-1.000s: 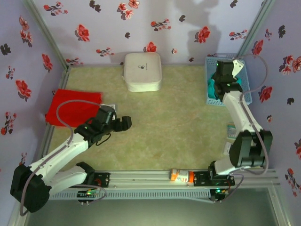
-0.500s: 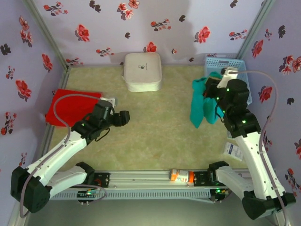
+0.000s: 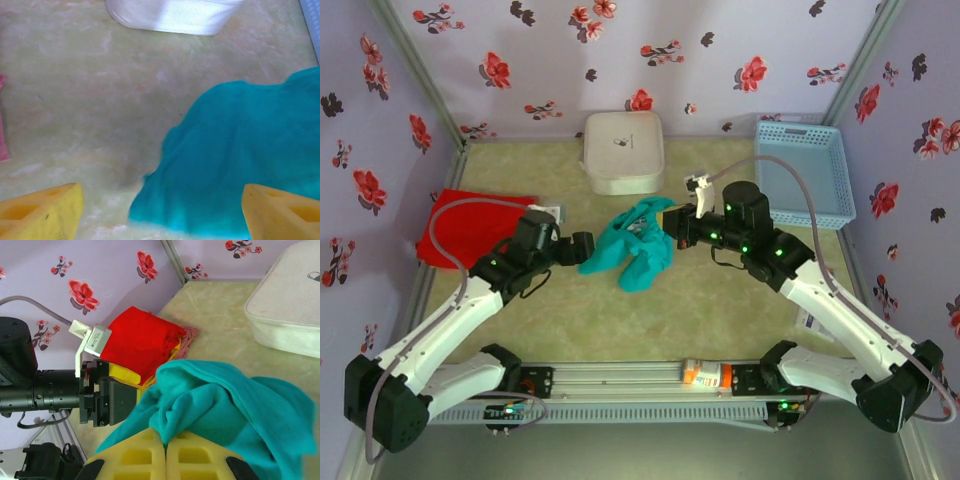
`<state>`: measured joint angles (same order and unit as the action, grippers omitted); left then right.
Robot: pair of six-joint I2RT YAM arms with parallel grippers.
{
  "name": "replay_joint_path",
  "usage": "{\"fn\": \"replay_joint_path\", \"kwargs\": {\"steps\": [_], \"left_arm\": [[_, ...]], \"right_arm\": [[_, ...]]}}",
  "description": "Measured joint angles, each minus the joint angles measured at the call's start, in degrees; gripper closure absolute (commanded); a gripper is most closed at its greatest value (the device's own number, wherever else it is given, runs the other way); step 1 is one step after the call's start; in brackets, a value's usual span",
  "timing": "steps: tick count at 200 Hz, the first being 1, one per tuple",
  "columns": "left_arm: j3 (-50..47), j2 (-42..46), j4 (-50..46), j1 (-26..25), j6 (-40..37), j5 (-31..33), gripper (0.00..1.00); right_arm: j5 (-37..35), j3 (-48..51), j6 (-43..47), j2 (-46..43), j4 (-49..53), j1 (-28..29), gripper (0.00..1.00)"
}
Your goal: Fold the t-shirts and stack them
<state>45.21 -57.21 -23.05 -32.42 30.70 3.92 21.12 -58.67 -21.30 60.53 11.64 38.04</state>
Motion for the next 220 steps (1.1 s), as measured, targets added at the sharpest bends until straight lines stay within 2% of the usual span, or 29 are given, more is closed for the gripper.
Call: {"fn": "replay_joint_path", "kwargs": {"steps": [18, 25, 31, 39, 56, 83, 110, 150, 176, 220], "left_arm": [[0.0, 1.5, -1.4, 0.5, -0.2, 0.5, 0.17], [0.0, 2.1, -1.9, 0.8, -0.3, 0.7, 0.17], [-0.1, 2.5, -2.3, 1.0, -0.5, 0.8, 0.17], [-0.2, 3.0, -2.5, 1.3, -0.7, 1.0, 0.17], [-0.6, 3.2, -2.7, 1.7, -0.9, 1.3, 0.17], [-1.3, 1.6, -2.7, 1.7, -0.9, 1.4, 0.18], [-2.8, -0.4, -2.6, 1.7, -0.7, 0.2, 0.20], [-8.7, -2.0, 1.0, 1.7, 3.5, -4.0, 0.22], [-11.7, -5.0, 4.4, 0.6, 7.2, -5.9, 0.33], [-11.8, -13.9, 11.1, -3.4, 10.2, -8.1, 0.32]], "right_arm": [[-2.4, 4.1, -0.2, -2.9, -1.9, 0.0, 0.90], [-3.7, 6.2, -0.1, -4.3, -1.9, 0.0, 0.85], [-4.7, 7.9, 0.0, -5.3, -1.9, 0.0, 0.76], [-6.5, 10.1, 0.5, -6.4, -1.6, 0.0, 0.68], [-11.8, 13.7, -0.2, -7.2, 0.0, -0.4, 0.32], [-18.8, 17.2, -0.9, -6.5, 5.2, -5.2, 0.16], [-20.2, 18.4, -2.4, -5.9, 9.4, -10.4, 0.14], [-17.5, 19.2, -4.3, -5.3, 12.2, -10.4, 0.14], [-14.5, 22.8, -6.4, -5.3, 12.8, -10.4, 0.16], [-11.4, 31.2, -11.8, -8.0, 14.0, -9.9, 0.22]]}}
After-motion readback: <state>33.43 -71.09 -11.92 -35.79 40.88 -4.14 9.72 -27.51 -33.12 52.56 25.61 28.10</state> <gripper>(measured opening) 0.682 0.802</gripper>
